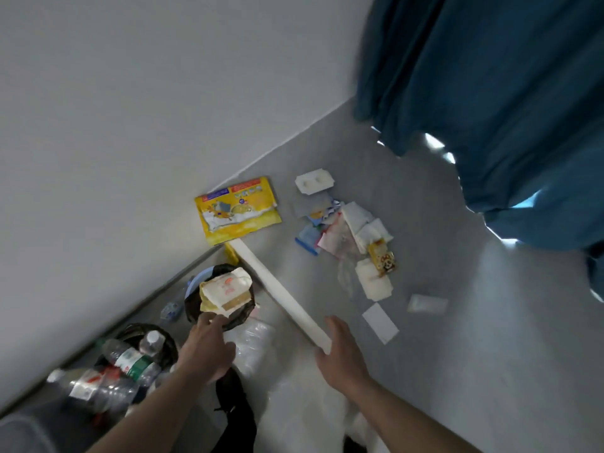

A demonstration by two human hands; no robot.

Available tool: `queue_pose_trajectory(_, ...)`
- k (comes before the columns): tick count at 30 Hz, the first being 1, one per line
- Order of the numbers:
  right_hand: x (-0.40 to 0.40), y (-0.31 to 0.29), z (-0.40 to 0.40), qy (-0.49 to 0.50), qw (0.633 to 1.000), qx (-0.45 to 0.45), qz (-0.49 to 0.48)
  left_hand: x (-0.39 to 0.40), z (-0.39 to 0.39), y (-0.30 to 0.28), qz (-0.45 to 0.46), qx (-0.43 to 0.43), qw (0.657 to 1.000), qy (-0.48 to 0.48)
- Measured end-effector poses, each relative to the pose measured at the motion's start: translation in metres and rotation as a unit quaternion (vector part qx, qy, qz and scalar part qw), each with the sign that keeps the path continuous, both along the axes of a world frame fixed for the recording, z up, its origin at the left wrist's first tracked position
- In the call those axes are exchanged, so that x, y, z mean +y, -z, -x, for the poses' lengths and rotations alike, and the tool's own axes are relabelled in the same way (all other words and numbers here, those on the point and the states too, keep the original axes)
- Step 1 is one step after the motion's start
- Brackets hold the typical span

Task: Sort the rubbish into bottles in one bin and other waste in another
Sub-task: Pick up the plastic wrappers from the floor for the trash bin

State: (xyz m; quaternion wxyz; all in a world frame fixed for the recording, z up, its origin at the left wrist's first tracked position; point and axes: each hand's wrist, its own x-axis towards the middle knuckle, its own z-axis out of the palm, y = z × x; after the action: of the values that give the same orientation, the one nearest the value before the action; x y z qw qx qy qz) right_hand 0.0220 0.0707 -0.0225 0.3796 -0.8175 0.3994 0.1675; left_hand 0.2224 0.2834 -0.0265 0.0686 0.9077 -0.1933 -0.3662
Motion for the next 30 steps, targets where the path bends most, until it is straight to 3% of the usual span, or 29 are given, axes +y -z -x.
queue_pose_trajectory(4, -0.041, -0.026, 0.085, 0.027, 0.999, -0.005, 0.038, -0.053, 0.068, -0.068, 0.032, -0.018, 0.999, -0.001)
queue_pose_trajectory(12, -0.103, -0.082, 0.241, 0.004, 0.998, 0.036, 0.053, -0.12, 0.223, -0.134, 0.063, -0.023, 0.998, 0.017)
queue_pose_trajectory(17, -0.129, -0.114, 0.268, 0.043, 0.997, 0.041, 0.043, -0.145, 0.266, -0.158, 0.075, -0.017, 0.996, 0.033)
queue_pose_trajectory(22, -0.145, -0.124, 0.279, 0.055, 0.996, 0.046, 0.049, -0.171, 0.261, -0.159, 0.07, -0.029, 0.995, 0.067)
queue_pose_trajectory(30, -0.191, -0.116, 0.295, 0.067, 0.995, 0.05, 0.059, -0.229, 0.27, -0.148, -0.002, -0.041, 0.991, 0.126)
